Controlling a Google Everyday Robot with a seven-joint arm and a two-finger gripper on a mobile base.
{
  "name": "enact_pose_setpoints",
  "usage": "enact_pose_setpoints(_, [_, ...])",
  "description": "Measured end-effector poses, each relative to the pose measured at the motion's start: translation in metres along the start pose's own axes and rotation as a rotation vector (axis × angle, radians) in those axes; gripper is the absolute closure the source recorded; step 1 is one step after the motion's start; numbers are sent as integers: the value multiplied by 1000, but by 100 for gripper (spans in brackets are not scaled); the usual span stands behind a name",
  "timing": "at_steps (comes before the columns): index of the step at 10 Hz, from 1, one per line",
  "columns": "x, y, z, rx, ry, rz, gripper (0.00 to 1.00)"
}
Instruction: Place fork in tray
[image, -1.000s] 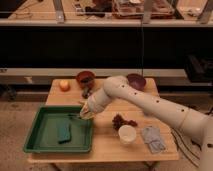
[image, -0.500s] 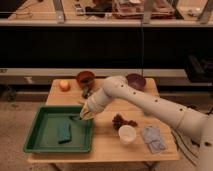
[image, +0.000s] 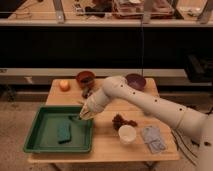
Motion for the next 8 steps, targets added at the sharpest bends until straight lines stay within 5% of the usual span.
enact_pose_setpoints(2, [0, 0, 0, 0, 0, 0, 95])
enact_pose_setpoints(8, [0, 1, 0, 0, 1, 1, 32])
